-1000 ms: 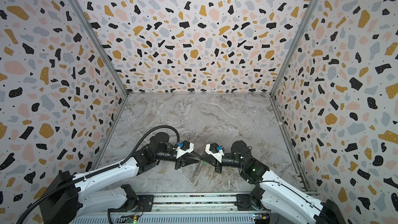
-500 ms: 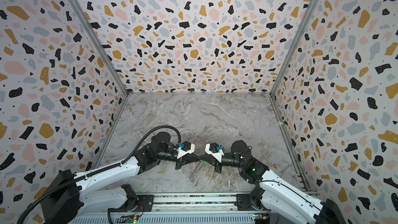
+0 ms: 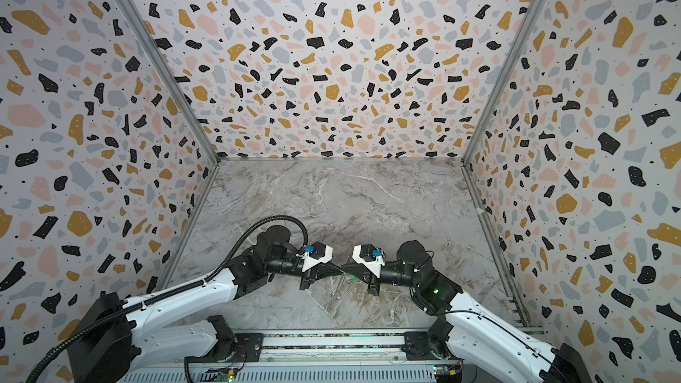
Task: Attach keys to a key ring
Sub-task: Insert the key into the keyring.
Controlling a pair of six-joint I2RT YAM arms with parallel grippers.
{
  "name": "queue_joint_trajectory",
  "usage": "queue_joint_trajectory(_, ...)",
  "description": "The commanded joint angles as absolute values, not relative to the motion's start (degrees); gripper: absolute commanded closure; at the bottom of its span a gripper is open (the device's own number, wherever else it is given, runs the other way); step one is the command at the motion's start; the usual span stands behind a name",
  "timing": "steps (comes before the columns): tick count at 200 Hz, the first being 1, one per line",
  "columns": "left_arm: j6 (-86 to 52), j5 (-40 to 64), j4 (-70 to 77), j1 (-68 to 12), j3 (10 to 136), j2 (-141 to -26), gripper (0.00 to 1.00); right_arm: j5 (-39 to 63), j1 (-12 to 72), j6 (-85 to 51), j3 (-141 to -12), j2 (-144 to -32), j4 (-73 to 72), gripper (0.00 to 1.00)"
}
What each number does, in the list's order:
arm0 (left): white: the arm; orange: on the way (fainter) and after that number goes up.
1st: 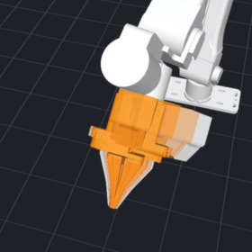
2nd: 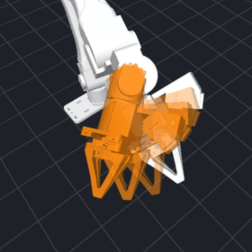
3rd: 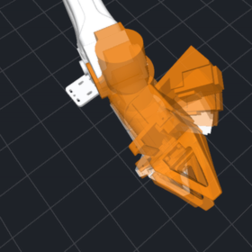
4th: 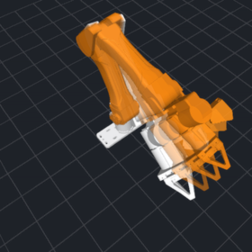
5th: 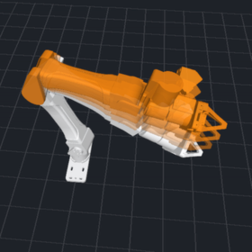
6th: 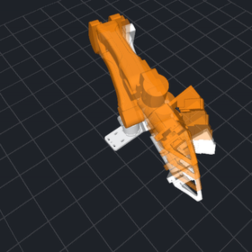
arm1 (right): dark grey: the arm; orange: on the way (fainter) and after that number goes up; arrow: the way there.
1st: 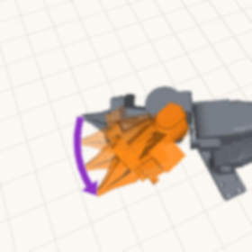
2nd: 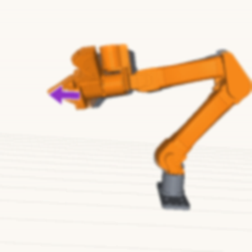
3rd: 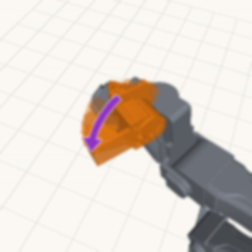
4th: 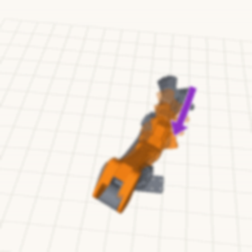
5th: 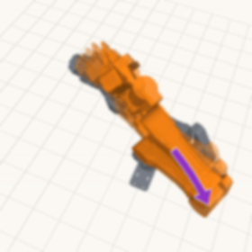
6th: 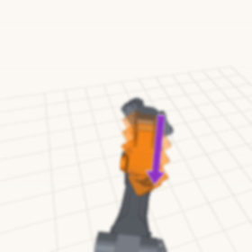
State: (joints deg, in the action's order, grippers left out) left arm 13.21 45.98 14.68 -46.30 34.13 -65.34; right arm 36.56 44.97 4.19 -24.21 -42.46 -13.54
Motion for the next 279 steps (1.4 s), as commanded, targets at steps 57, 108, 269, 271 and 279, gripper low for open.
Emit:
queue_joint_trajectory(57,12.8,44.4,17.3,-45.8,33.5,-63.5,1.0,36.4,45.1,3.7,-24.5,-39.3,-14.0,1.0)
queue_joint_trajectory(108,12.6,44.1,17.2,-44.7,33.2,-62.8,1.0,36.6,45.1,3.1,-23.5,-38.3,-14.3,1.0)
queue_joint_trajectory(269,4.6,37.7,26.3,-41.4,30.0,-60.5,1.0,37.1,45.2,2.6,-22.2,-37.5,-14.8,1.0)
queue_joint_trajectory(271,4.6,38.0,26.3,-41.4,30.1,-60.6,1.0,37.1,45.2,2.6,-22.3,-37.4,-14.8,1.0)
queue_joint_trajectory(279,4.5,38.5,26.2,-41.4,30.2,-60.9,1.0,36.8,45.2,2.6,-22.5,-37.4,-14.7,1.0)
